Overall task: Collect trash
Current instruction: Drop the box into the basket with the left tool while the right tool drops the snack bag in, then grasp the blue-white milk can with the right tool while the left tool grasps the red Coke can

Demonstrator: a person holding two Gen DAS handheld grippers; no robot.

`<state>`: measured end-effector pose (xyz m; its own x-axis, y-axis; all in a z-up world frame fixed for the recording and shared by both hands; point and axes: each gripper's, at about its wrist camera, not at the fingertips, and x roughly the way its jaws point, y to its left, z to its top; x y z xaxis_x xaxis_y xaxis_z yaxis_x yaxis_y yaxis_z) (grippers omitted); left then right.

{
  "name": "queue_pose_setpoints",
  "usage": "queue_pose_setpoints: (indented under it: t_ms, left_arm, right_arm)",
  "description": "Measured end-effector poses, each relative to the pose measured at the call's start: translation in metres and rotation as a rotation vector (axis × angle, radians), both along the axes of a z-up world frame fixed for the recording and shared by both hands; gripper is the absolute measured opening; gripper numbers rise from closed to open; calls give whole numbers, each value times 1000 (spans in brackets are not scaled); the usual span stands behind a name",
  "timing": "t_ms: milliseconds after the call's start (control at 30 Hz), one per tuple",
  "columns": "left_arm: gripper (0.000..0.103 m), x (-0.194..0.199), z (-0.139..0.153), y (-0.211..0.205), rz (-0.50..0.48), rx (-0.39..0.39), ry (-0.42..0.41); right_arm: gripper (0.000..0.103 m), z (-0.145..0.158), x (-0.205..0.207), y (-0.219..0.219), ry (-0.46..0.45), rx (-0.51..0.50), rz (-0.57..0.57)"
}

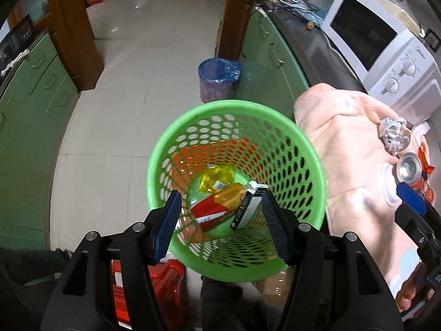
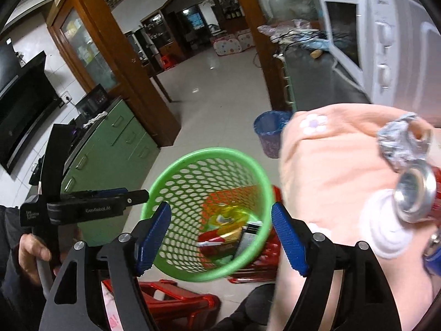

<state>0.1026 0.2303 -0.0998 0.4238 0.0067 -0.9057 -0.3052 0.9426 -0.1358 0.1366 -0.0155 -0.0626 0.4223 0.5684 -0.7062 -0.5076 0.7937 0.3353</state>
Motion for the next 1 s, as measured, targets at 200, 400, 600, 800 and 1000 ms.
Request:
queue_pose_setpoints:
  t_ms: [200,400,600,800,1000]
  left_arm:
    - [60,7,1,-24,-57,-2,-1]
    - [61,16,7,-62,-143,3,-12]
    - [63,28,15,-98,-227,13,-27]
    - [64,45,24,-141,-335,28,-44]
    - [66,59,37,-178,-432,35,-71]
  right_arm:
    - [77,5,-13,-58,-26,-38,-102]
    - [77,5,-26,-123,-44,-138,-186]
    - [77,-6,-23,-186,-28,-263,-245]
    - [77,-14,-17,-204,-46,-391,-172]
    - [75,-27,-3,-195,-60,-510,-64]
